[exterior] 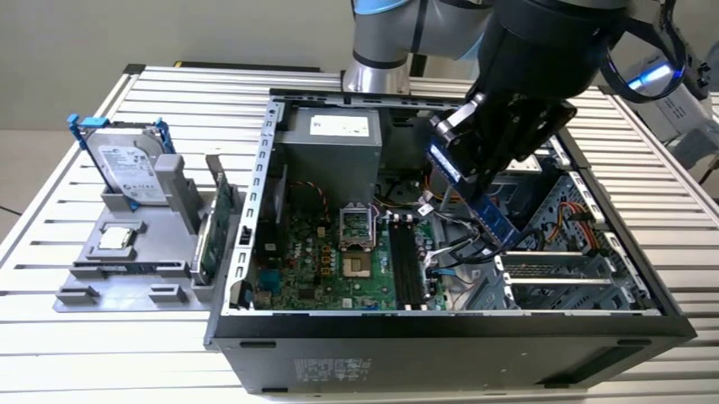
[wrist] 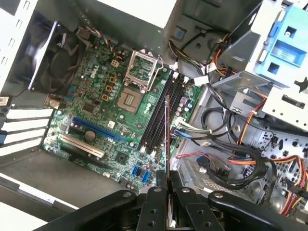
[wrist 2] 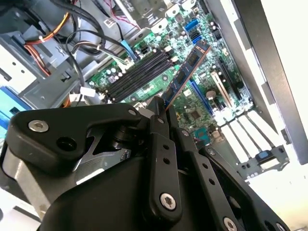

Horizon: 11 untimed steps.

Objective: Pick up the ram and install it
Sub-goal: 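Insert the ram into the slot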

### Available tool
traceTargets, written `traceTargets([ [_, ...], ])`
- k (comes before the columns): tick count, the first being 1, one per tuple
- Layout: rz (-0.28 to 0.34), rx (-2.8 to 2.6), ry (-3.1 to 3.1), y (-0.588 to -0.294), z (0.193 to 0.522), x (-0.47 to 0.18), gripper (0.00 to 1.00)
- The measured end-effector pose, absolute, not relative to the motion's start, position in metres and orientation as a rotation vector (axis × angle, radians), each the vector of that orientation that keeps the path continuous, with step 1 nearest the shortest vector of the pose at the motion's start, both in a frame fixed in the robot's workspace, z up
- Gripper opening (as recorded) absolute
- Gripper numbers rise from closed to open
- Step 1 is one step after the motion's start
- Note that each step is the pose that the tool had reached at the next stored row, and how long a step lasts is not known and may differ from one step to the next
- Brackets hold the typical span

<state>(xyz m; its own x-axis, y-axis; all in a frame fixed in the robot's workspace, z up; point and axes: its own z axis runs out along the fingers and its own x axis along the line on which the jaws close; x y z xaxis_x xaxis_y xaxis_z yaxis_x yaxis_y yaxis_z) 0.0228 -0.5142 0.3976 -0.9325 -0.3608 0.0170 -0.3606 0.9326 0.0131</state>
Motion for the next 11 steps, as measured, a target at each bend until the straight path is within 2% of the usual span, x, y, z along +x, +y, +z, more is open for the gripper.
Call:
traceTargets([
  [11, -0.017, 0.376, -3.100, -0.5142, 0.3968, 0.0229, 0.00],
])
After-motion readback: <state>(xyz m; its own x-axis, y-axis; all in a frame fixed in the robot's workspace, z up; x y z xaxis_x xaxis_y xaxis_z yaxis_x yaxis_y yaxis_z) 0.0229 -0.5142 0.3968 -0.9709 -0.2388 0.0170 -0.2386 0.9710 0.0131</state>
